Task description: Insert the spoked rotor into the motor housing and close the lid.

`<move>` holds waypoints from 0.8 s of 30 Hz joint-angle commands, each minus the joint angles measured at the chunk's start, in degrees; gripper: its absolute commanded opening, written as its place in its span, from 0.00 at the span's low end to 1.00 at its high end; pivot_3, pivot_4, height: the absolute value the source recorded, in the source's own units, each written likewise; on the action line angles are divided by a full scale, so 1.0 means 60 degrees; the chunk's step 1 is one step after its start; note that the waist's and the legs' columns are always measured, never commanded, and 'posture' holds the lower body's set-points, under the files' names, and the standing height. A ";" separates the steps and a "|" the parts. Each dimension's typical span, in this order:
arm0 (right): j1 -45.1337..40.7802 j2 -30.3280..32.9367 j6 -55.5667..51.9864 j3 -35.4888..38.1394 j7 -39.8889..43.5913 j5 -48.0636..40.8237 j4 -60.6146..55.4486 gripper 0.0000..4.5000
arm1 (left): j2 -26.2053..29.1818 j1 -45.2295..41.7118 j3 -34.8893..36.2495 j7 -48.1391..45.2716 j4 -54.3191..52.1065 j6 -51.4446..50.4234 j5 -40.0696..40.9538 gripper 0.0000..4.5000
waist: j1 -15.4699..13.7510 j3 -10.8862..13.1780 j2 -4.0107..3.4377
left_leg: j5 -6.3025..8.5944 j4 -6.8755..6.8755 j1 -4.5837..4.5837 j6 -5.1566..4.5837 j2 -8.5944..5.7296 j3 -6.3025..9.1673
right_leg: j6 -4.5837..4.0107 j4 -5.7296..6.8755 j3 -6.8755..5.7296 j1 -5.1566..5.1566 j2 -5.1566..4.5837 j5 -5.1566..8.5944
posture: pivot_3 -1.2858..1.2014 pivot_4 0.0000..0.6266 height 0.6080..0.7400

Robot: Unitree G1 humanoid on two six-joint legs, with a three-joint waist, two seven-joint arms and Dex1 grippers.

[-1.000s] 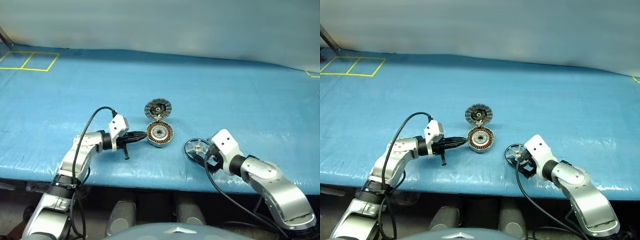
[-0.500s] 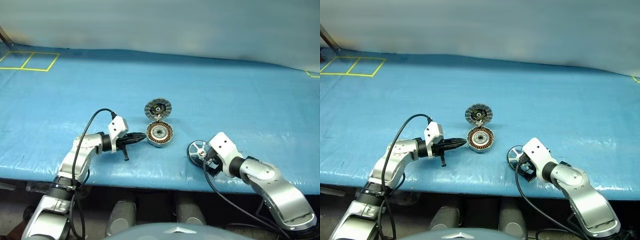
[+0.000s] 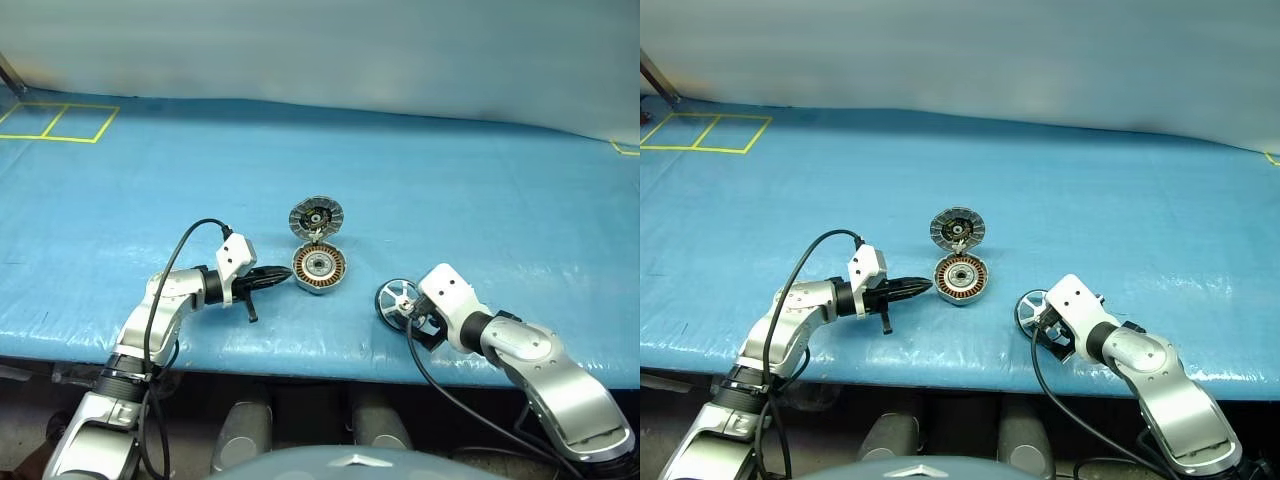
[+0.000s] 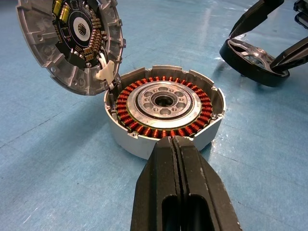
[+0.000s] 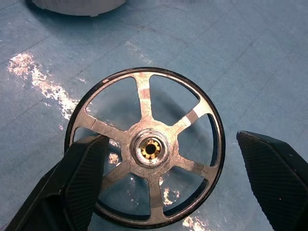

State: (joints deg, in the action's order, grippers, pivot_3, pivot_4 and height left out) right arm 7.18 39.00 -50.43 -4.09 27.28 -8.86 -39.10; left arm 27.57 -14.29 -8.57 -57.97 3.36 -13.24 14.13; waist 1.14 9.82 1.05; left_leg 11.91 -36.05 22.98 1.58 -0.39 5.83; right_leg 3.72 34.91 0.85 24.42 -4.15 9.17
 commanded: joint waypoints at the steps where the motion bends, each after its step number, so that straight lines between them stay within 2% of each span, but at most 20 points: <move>1: -0.0087 0.0229 0.0116 0.0084 0.0003 0.0138 -0.0575 1.00 | 0.0005 0.0006 -0.0020 -0.0008 -0.0292 0.0075 0.0051 0.01 | -0.0002 0.0000 0.0000 | 0.0000 0.0000 0.0000 0.0000 0.0000 0.0000 | 0.0000 0.0000 0.0000 0.0000 0.0000 0.0000 | 0.52 0.24 1.00; 5: -0.0068 0.0257 0.0100 0.0008 0.0034 0.0141 -0.0730 1.00 | -0.0004 0.0011 -0.0014 0.0005 -0.0260 0.0074 0.0049 0.01 | -0.0002 0.0000 0.0000 | 0.0000 0.0000 0.0001 0.0000 0.0000 0.0000 | 0.0000 0.0000 0.0000 0.0002 0.0000 0.0000 | 0.52 0.24 1.00; 8: -0.0033 0.0236 0.0066 -0.0003 0.0036 0.0137 -0.0709 0.86 | -0.0007 0.0010 -0.0011 0.0015 -0.0248 0.0067 0.0051 0.00 | -0.0002 0.0000 0.0001 | 0.0000 -0.0001 0.0002 0.0000 0.0000 -0.0001 | 0.0000 -0.0001 0.0000 0.0001 0.0000 0.0000 | 0.52 0.24 1.00; 12: 0.0020 0.0185 0.0065 -0.0015 0.0042 0.0102 -0.0560 0.57 | -0.0007 0.0014 -0.0015 0.0030 -0.0241 0.0068 0.0049 0.00 | -0.0002 0.0000 0.0001 | 0.0000 0.0000 0.0002 0.0000 0.0000 0.0000 | 0.0000 0.0000 0.0000 0.0001 0.0000 0.0000 | 0.52 0.24 1.00; 24: 0.0074 0.0164 0.0071 -0.0161 0.0060 0.0094 -0.0233 0.57 | 0.0011 0.0017 0.0001 0.0072 -0.0194 0.0104 0.0015 0.00 | -0.0001 0.0000 0.0001 | 0.0000 0.0000 0.0002 0.0000 0.0000 0.0000 | 0.0000 -0.0001 0.0000 0.0001 0.0000 0.0000 | 0.52 0.24 1.00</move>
State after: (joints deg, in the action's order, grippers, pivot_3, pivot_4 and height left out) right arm 7.59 40.01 -50.43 -5.62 27.57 -8.36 -40.22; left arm 27.56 -14.27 -8.58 -57.55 3.37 -13.24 14.06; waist 1.13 9.82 1.06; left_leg 11.91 -36.05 22.99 1.58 -0.39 5.83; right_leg 3.72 34.91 0.85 24.43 -4.15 9.17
